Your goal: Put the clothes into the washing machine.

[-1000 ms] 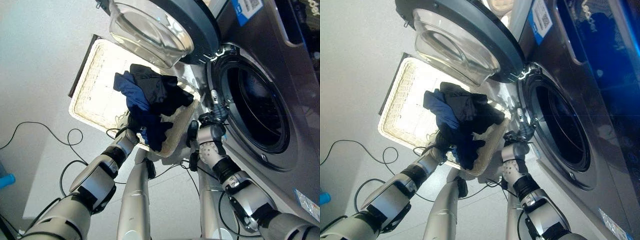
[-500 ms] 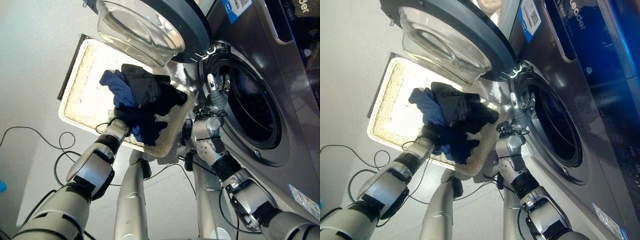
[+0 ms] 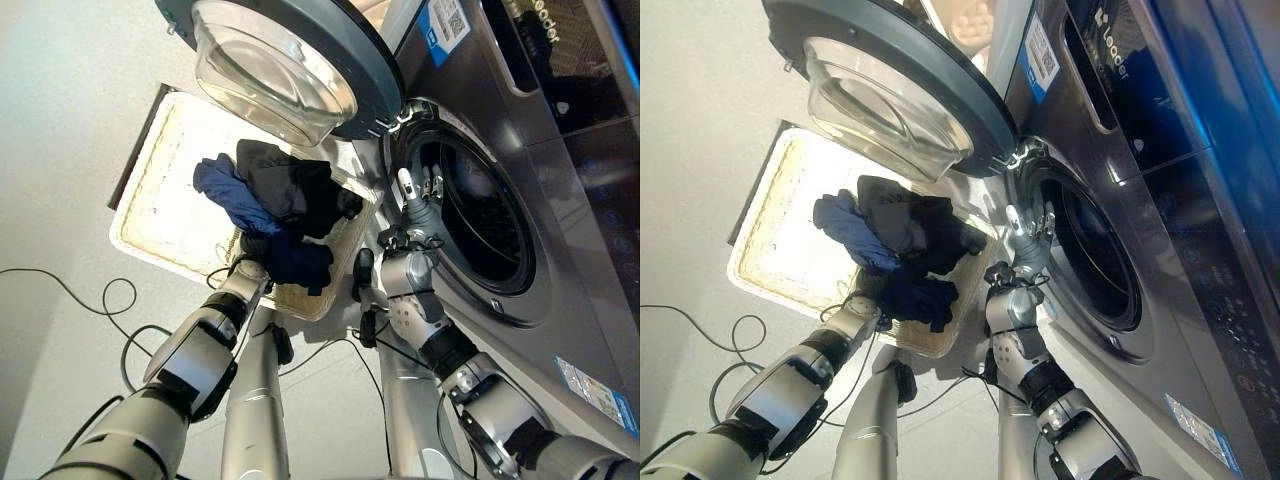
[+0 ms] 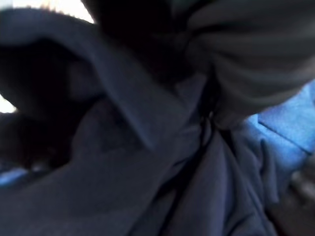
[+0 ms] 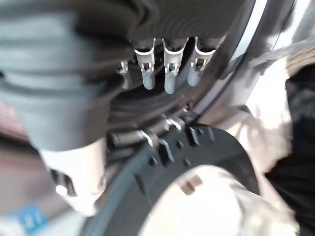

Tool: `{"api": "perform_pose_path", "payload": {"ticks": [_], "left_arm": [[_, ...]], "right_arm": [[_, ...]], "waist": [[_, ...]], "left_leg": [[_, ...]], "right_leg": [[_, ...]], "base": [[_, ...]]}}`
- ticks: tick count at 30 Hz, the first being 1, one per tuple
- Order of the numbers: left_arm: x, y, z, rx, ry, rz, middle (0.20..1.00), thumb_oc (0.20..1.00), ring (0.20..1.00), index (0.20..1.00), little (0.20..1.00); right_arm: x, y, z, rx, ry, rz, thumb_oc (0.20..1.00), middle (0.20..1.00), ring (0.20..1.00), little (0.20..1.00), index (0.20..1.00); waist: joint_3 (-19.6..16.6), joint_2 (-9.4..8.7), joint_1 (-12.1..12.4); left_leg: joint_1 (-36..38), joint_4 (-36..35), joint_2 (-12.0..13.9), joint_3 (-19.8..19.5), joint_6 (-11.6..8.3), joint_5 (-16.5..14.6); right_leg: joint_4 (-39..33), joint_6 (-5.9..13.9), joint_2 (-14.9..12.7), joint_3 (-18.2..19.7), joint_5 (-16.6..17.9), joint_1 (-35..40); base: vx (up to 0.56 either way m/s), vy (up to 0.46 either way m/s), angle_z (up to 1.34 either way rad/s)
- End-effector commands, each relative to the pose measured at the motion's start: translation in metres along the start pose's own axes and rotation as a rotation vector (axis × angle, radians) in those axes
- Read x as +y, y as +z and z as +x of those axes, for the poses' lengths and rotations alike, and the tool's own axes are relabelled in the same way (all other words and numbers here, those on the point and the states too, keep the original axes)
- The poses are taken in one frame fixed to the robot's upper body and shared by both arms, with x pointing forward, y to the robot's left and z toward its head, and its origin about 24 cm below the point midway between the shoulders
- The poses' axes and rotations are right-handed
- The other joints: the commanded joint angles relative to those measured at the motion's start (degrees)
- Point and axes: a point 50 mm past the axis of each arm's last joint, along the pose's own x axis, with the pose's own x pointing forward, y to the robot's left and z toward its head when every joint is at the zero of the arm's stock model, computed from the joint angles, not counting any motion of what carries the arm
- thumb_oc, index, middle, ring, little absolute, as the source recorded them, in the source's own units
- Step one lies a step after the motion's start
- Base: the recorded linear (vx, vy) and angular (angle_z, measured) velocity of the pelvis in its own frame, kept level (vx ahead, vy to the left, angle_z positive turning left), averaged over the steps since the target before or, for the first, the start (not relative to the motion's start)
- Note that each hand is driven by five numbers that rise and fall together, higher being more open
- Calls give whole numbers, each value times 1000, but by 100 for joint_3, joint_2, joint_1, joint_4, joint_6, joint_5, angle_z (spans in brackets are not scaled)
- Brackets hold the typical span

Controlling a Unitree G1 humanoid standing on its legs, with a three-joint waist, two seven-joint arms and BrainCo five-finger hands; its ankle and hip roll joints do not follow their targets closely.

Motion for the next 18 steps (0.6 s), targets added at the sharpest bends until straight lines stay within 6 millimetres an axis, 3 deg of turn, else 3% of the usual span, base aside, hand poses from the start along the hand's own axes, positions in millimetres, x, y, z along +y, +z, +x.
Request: {"api": "perform_pose_path", "payload": {"ticks": [1,12,18], "left_arm": [[14,21,-1,-189,149,-12,200,200,200,200,200],[32,36,-20,-541,325,1,200,200,200,200,200],[40,53,-34,-779,417,46,200,200,200,200,200]], "right_arm": [[22,17,-10,-125,230,-126,1000,1000,1000,1000,1000],[0,19,-8,-197,359,-398,1000,1000,1000,1000,1000],[1,19,-6,-207,570,-612,1000,1000,1000,1000,1000]], "waist": [[-13,243,142],[-13,326,405],[-13,349,550]], "left_leg": [[127,76,-322,49,-233,-280],[329,86,-360,-89,-234,-404],[326,167,-364,-152,-233,-464]], "right_leg": [[167,531,6,-365,-102,165],[218,547,-167,-598,-207,415],[304,548,-267,-719,-253,442]], "base": [[-8,-17,5],[-11,-29,12],[-13,-29,11]]}}
